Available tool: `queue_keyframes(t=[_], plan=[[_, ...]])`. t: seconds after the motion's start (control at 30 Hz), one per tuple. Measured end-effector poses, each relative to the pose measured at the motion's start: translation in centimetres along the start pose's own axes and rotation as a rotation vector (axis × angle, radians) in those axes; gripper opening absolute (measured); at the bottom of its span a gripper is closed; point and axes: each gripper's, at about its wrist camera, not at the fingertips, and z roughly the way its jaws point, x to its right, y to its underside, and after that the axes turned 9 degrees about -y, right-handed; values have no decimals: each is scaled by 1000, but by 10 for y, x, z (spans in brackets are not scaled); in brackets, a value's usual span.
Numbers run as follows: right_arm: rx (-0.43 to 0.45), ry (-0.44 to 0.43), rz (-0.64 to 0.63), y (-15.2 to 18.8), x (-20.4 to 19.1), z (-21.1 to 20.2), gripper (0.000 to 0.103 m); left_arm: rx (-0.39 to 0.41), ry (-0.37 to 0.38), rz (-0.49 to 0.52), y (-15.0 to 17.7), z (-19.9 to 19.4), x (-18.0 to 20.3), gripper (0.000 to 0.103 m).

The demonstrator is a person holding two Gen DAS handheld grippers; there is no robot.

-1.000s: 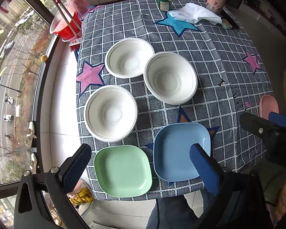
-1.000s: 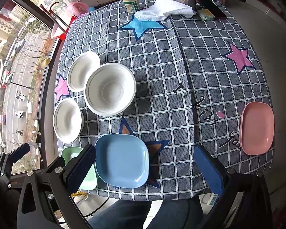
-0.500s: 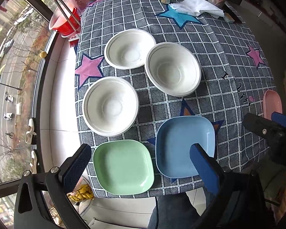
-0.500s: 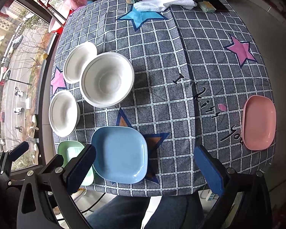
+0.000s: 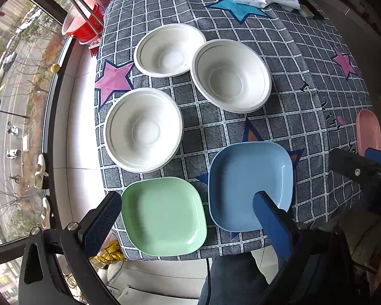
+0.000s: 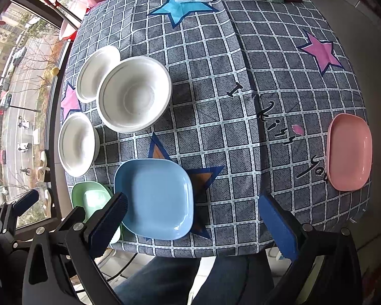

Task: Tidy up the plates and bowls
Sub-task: 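Move the right gripper toward the blue square plate's rim, then close the right gripper on the blue square plate's rim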

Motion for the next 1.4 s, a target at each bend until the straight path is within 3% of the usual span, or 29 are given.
queue_keyframes(t=[0.53, 0.87, 1.2, 1.4], plan=[[-80, 42, 16, 8, 14, 38, 103, -64, -54, 44, 4, 42, 14, 103], [-171, 97, -3, 17, 23, 90, 103, -117, -94, 57, 5, 80, 22, 103], [-228, 138, -16, 18, 34, 126, 103, -143, -90, 69, 11, 99, 33, 103], [-251, 136, -62, 36, 33, 149, 103, -144, -89, 106, 9, 104, 48, 103]])
